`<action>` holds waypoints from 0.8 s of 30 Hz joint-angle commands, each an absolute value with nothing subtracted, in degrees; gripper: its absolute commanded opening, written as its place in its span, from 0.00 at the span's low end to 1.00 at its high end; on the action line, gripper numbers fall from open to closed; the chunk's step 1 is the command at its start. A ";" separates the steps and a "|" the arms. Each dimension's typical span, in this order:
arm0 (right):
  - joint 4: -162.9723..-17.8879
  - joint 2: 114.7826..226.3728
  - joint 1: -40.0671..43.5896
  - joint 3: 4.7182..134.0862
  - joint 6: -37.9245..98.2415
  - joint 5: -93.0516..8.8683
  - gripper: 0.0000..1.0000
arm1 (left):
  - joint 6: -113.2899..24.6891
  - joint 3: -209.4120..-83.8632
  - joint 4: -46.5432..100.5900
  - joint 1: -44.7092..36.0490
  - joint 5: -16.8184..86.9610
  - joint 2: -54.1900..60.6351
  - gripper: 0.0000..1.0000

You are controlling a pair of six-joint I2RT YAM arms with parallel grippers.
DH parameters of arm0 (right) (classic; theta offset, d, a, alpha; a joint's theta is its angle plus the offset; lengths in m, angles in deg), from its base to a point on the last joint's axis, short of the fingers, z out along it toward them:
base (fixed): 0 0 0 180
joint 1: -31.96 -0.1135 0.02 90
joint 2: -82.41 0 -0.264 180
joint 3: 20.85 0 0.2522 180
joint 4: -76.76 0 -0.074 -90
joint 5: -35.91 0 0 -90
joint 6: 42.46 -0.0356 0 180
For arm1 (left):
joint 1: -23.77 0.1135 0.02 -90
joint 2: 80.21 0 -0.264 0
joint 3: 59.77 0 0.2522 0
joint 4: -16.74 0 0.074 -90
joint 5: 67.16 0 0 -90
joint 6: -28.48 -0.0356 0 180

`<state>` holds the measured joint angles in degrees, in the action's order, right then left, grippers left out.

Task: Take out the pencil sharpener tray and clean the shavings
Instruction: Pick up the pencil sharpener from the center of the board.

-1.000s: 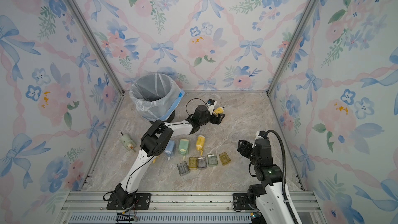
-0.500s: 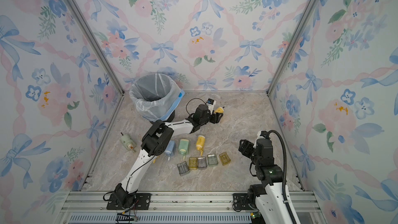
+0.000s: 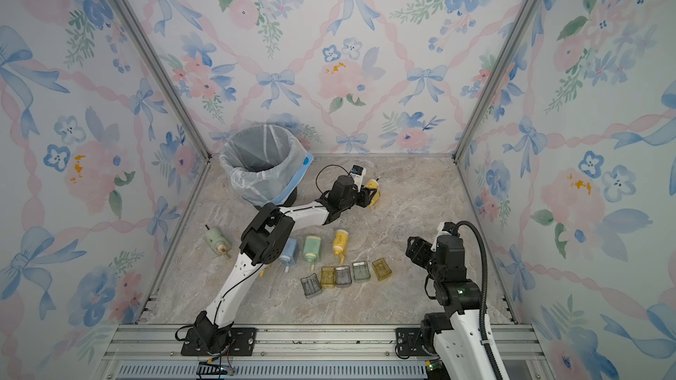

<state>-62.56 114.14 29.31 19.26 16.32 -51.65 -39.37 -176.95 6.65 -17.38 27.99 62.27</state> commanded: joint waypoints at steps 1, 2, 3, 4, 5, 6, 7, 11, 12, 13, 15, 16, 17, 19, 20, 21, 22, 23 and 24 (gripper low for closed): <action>-61.77 113.97 29.86 20.49 17.19 -50.86 0.77 | -41.34 -175.93 7.50 -17.25 29.23 61.26 0.25; -61.77 113.97 29.85 20.51 17.20 -50.73 0.78 | -41.56 -175.33 7.55 -17.23 29.41 60.62 0.24; -61.88 114.01 29.85 20.59 17.14 -50.59 0.77 | -41.73 -174.59 7.57 -17.22 29.64 59.90 0.22; -61.88 114.05 29.93 20.67 17.14 -50.51 0.77 | -41.90 -173.66 7.59 -17.11 29.86 58.99 0.19; -61.85 114.12 29.90 20.75 17.15 -50.41 0.77 | -42.01 -172.88 7.59 -17.10 30.25 58.19 0.17; -61.86 114.19 29.95 20.79 17.19 -50.16 0.78 | -42.14 -171.94 7.58 -17.04 30.65 57.31 0.15; -61.92 114.30 29.94 20.86 17.13 -49.88 0.78 | -42.18 -171.02 7.58 -17.07 31.12 56.26 0.14; -62.21 115.05 29.99 21.45 17.48 -48.98 0.78 | -42.10 -167.30 7.83 -16.60 33.56 52.42 0.13; -62.38 115.40 30.03 21.58 17.56 -48.63 0.78 | -41.98 -166.32 7.87 -16.50 34.10 51.30 0.13; -62.57 115.81 30.08 21.85 17.72 -48.20 0.78 | -41.86 -165.25 7.97 -16.39 34.56 50.15 0.11; -62.99 116.54 30.10 22.21 17.80 -47.43 0.78 | -41.83 -163.53 7.94 -16.19 35.38 47.97 0.10; -63.26 116.91 30.03 22.33 17.85 -47.08 0.78 | -41.85 -162.88 8.13 -16.15 35.63 47.10 0.09; -63.48 117.27 30.04 22.57 17.95 -46.79 0.78 | -41.83 -162.15 8.35 -16.05 35.99 46.22 0.09; -64.14 117.95 30.11 22.86 18.12 -46.12 0.78 | -41.66 -161.31 9.07 -15.98 37.30 44.71 0.07; -64.50 118.42 30.11 23.05 18.31 -45.62 0.78 | -41.57 -161.18 9.70 -15.96 38.16 44.07 0.07; -65.15 118.98 30.12 23.20 18.38 -44.80 0.79 | -41.48 -160.91 10.17 -16.04 39.07 43.43 0.06; -65.71 119.70 30.12 23.36 18.46 -44.01 0.79 | -41.47 -160.50 10.36 -15.96 39.71 42.82 0.05; -66.10 120.59 30.12 23.64 18.69 -42.98 0.79 | -41.31 -160.05 10.54 -15.92 40.38 41.97 0.05; -66.64 121.48 30.12 23.99 18.80 -42.12 0.78 | -41.14 -159.54 10.78 -15.87 41.10 41.25 0.03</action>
